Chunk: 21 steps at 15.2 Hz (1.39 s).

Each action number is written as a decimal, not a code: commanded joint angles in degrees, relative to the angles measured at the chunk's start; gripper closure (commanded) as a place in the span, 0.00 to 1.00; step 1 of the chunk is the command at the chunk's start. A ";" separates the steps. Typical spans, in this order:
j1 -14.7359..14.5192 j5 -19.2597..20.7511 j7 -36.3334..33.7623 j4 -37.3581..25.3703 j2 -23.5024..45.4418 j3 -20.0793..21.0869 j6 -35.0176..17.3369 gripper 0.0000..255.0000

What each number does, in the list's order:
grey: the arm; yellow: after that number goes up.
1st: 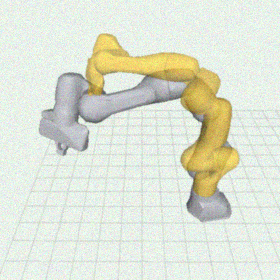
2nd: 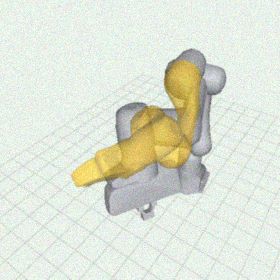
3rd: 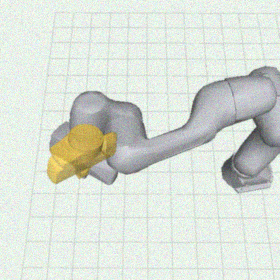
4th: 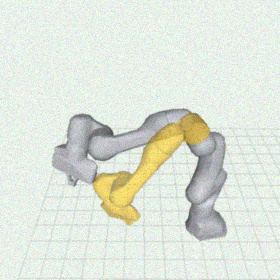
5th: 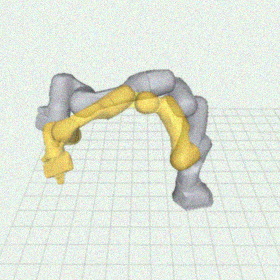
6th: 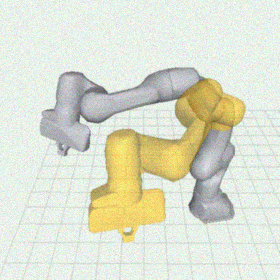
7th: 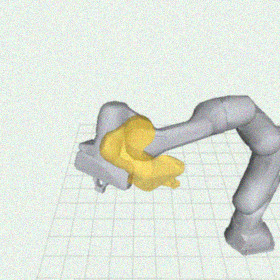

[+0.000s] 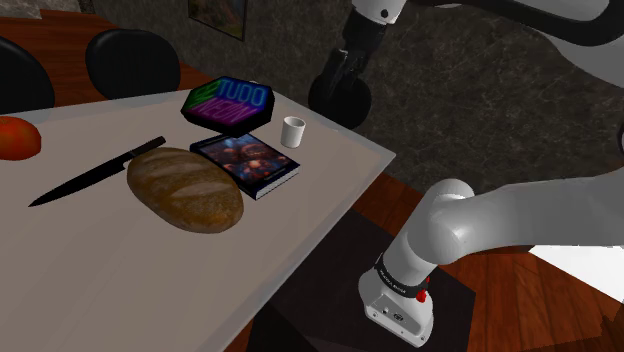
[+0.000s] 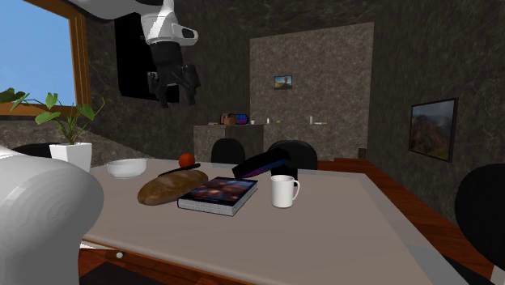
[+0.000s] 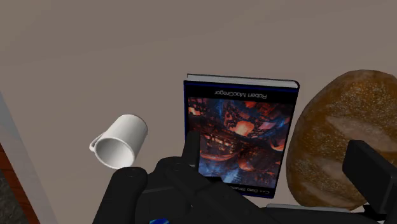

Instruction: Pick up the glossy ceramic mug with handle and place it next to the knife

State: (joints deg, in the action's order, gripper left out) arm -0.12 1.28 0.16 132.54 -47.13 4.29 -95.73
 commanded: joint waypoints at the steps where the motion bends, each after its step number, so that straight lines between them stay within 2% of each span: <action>1: 0.00 0.00 0.00 0.00 0.00 0.00 0.00 0.00; 11: 2.27 3.13 6.58 4.53 12.26 -6.51 -17.78 0.00; 21: 3.55 2.94 13.73 0.93 30.59 -12.65 -33.46 0.00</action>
State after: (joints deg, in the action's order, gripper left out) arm 3.27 4.38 12.93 134.08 -17.99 -7.70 -128.20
